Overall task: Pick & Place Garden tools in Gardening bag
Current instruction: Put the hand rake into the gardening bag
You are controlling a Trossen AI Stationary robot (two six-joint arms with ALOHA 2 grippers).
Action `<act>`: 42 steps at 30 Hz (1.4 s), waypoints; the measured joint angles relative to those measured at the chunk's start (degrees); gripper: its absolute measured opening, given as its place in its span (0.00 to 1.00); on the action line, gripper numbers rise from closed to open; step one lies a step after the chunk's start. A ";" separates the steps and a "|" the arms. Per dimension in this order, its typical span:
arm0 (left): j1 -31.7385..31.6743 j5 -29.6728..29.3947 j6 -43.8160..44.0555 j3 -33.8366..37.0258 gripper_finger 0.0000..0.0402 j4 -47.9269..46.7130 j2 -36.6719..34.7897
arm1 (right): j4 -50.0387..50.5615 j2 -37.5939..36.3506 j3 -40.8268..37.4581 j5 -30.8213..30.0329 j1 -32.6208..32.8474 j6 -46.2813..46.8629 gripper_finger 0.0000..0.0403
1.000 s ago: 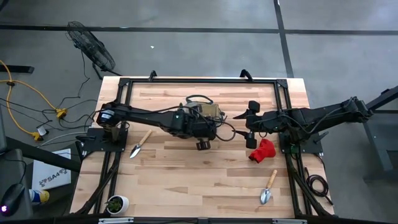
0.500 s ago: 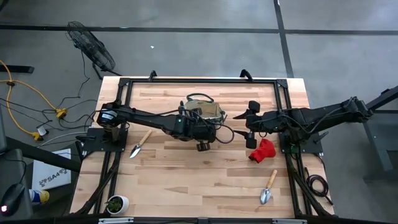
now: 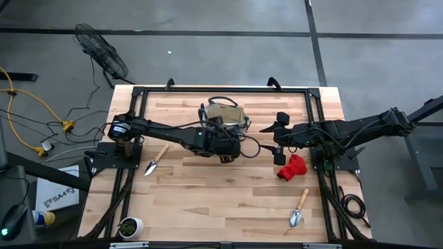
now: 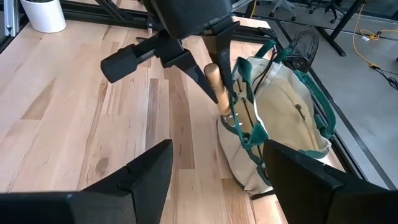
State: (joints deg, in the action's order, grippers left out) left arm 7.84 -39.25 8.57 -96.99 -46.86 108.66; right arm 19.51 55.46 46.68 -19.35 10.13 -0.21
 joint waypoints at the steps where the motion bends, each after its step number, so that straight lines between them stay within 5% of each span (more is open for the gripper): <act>1: 0.00 0.13 0.00 0.00 0.15 -0.03 0.00 | 0.00 0.00 0.00 0.00 0.00 0.00 0.60; 31: -6.39 7.25 -3.75 0.00 0.15 0.03 0.00 | 0.04 0.00 0.00 0.00 0.00 0.00 0.60; 42: -6.34 7.81 -1.19 0.00 0.28 -0.56 -0.44 | 0.09 0.00 0.00 0.00 0.00 0.00 0.60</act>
State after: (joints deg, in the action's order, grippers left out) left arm 1.50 -31.44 7.38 -96.99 -47.42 108.22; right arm 19.59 55.46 46.68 -19.35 10.13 -0.21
